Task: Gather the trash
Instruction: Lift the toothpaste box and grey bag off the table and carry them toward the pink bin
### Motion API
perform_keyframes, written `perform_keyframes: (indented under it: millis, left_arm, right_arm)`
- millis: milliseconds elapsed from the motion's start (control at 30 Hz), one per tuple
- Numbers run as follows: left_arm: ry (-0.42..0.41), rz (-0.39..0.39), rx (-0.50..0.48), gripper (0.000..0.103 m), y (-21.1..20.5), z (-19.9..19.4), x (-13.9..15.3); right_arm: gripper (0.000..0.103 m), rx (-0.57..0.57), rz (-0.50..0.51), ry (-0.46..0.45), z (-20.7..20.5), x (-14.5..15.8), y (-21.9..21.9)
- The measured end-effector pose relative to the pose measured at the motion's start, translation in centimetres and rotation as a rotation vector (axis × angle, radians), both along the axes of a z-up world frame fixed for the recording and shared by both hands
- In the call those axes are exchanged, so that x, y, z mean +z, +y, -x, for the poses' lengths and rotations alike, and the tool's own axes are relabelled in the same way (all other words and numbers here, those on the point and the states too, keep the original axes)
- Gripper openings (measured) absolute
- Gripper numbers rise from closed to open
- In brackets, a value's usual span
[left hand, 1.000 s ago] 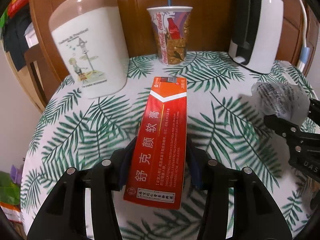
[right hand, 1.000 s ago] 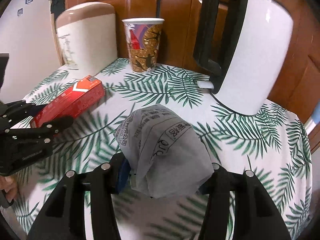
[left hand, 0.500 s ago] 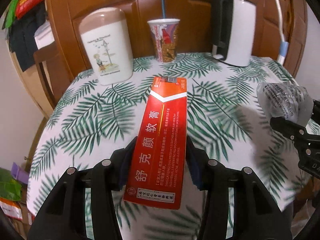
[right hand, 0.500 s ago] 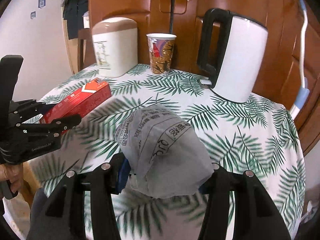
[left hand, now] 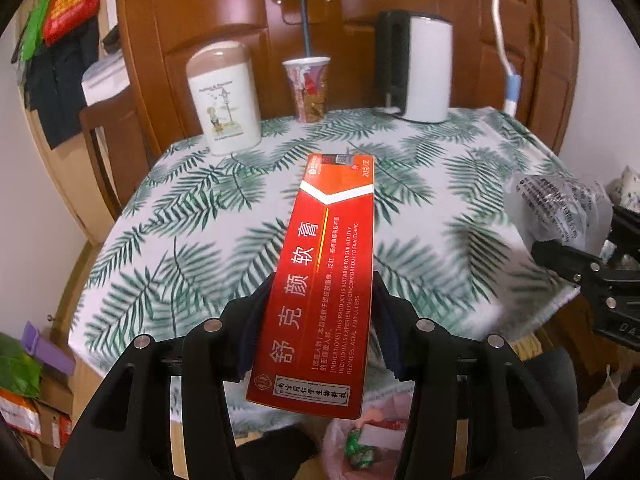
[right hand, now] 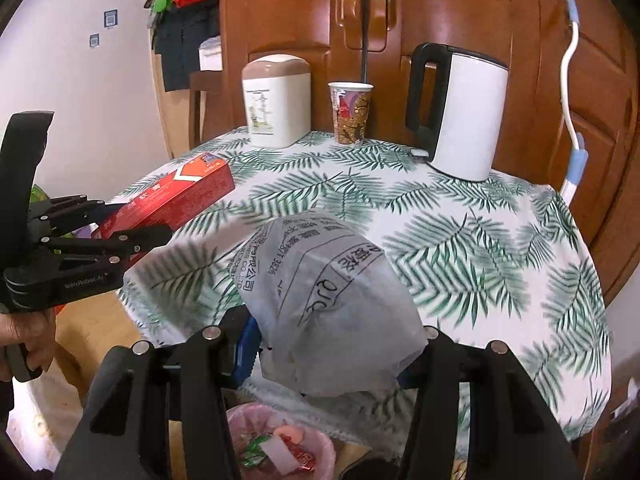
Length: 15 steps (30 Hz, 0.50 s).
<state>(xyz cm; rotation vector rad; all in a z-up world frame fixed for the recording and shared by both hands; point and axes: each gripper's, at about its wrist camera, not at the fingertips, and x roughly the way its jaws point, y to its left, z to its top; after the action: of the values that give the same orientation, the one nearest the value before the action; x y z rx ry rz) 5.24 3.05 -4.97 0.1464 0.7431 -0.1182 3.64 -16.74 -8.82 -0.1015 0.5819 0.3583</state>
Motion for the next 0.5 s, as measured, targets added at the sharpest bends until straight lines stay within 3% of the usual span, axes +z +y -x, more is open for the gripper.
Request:
perform_keyframes:
  millis: [233,500]
  left_arm:
    - [-0.002,-0.003,-0.041,0.048,-0.4,5.9,-1.0]
    - [0.064,0.003,-0.090,0.048,-1.1,12.3,-5.4]
  right_arm:
    - [0.050,0.025,-0.028,0.011,5.1,-2.1,-0.2]
    - [0.050,0.051,-0.042,0.087,9.7,-7.2,0.2]
